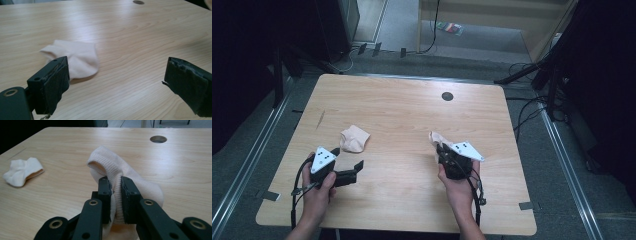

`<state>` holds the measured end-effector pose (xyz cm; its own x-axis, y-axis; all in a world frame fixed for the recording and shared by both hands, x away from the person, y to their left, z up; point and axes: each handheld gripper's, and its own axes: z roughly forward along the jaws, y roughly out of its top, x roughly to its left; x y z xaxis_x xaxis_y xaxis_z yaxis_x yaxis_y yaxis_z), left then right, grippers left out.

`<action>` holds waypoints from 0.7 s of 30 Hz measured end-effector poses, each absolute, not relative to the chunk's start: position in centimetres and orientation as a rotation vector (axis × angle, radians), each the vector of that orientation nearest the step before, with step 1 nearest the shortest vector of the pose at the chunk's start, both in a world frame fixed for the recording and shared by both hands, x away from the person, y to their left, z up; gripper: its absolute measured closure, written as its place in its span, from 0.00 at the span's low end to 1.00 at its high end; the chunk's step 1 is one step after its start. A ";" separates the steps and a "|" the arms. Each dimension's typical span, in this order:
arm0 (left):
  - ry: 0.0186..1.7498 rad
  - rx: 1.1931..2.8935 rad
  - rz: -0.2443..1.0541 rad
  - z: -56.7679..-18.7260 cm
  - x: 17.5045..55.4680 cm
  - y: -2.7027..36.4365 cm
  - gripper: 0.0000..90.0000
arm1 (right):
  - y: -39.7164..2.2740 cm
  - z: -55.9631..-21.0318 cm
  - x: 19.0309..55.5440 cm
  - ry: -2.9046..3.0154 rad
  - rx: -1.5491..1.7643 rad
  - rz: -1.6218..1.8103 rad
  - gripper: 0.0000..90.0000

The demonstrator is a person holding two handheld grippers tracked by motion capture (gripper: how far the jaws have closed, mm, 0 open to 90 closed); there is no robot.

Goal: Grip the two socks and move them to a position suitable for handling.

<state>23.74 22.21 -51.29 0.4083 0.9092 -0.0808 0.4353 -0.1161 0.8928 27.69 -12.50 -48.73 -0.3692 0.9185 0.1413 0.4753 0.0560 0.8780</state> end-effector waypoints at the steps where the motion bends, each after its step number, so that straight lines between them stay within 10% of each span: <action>1: 1.170 1.727 0.625 -51.2 23.8 21.7 0.07 | -12.2 -48.9 27.4 1.886 1.386 1.269 0.89; 19: 1.066 1.771 0.510 -52.5 23.1 16.1 0.07 | -6.8 -52.8 23.5 2.068 1.346 1.201 0.89; 21: 1.066 1.789 0.513 -53.0 23.0 16.4 0.07 | -6.2 -53.6 23.4 2.099 1.364 1.224 0.72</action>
